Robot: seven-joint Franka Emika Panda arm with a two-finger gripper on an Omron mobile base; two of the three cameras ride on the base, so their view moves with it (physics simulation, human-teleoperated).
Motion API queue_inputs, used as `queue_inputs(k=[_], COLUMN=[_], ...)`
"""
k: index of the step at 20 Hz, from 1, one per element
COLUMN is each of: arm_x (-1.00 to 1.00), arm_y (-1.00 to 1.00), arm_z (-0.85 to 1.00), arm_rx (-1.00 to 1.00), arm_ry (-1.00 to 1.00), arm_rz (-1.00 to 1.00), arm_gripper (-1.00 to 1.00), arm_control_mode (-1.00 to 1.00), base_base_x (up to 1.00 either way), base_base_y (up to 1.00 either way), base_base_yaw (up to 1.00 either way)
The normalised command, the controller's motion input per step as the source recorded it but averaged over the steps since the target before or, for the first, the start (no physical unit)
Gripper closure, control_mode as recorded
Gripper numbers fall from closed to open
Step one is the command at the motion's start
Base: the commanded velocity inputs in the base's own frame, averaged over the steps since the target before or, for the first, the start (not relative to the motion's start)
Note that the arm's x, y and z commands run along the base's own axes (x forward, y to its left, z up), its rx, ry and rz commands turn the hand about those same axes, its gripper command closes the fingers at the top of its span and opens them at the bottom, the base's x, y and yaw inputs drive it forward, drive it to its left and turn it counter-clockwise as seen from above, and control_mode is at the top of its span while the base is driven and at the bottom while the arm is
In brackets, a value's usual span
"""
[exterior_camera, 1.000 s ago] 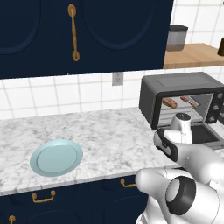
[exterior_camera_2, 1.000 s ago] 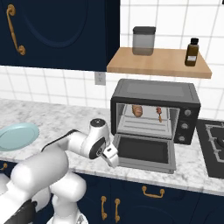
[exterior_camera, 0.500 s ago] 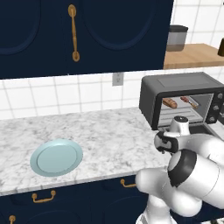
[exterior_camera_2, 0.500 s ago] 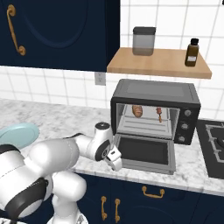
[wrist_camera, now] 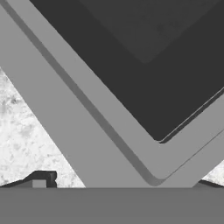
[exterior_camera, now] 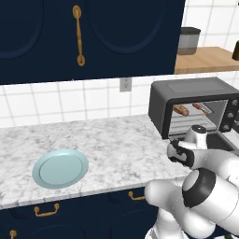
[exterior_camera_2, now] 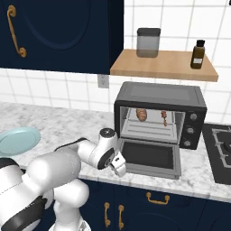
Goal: Pick up the kebab skewer and baguette bread, and place them inside the toaster oven. Close the toaster oven door and start by setting the timer.
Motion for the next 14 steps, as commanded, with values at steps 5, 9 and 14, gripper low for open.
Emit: queue_inputs(k=[5, 9, 14], arm_x=[0.10, 0.03, 0.00], arm_y=[0.06, 0.00, 0.04], arm_z=[-0.01, 0.01, 0.05], arm_rx=[-0.04, -0.14, -0.20], arm_ry=[-0.46, -0.35, -0.34], arm_rz=[-0.01, -0.04, -0.07], arm_gripper=[-1.00, -1.00, -1.00], arm_control_mode=[-1.00, -1.00, -1.00], base_base_x=[0.00, 0.00, 0.00], base_base_y=[0.00, 0.00, 0.00], base_base_yaw=[0.00, 0.00, 0.00])
